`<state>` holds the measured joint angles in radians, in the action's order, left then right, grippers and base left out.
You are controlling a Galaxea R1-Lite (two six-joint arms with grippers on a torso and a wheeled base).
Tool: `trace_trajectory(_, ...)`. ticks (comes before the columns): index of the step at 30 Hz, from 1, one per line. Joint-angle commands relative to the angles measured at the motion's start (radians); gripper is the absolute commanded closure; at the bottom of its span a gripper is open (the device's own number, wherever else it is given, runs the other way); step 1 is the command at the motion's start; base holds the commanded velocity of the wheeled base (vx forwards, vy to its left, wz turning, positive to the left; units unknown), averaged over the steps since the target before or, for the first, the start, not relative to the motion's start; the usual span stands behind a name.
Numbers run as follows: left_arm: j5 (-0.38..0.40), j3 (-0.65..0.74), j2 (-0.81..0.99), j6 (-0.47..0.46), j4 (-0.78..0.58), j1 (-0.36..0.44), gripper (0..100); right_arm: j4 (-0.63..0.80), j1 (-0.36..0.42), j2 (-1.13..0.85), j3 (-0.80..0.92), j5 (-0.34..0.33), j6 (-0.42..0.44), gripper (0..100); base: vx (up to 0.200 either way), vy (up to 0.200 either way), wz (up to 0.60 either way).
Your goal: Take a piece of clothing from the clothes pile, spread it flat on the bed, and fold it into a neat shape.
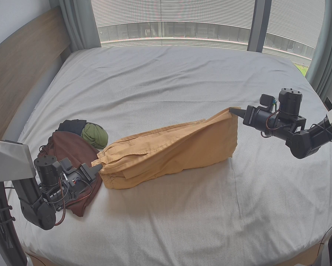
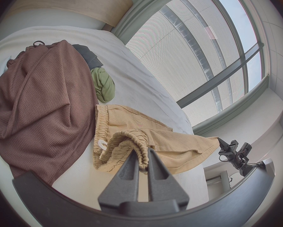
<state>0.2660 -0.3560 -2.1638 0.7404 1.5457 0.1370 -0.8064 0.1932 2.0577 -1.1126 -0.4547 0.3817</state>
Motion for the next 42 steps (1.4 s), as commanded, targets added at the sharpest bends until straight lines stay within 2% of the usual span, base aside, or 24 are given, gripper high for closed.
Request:
trace_trajectory(1, -0.002, -0.014, -0.007, 0.008, 0.001, -0.004, 100, 0.006, -0.006, 0.001, -0.02, 0.001, 0.0, 100, 0.0, 0.0, 0.0)
trace_trajectory(9, -0.007, -0.032, -0.024, 0.023, 0.001, -0.013, 100, 0.006, -0.012, 0.062, -0.046, -0.001, 0.002, 100, 0.0, 0.0, 0.0)
trace_trajectory(16, -0.056, -0.067, -0.059, 0.025, 0.001, -0.011, 100, 0.006, -0.014, 0.102, -0.085, -0.001, 0.009, 100, 0.0, 0.0, 0.0)
trace_trajectory(42, -0.099, -0.186, -0.142, 0.027, 0.001, -0.022, 100, -0.002, -0.005, 0.345, -0.345, 0.028, 0.059, 100, 0.0, 0.0, 0.0)
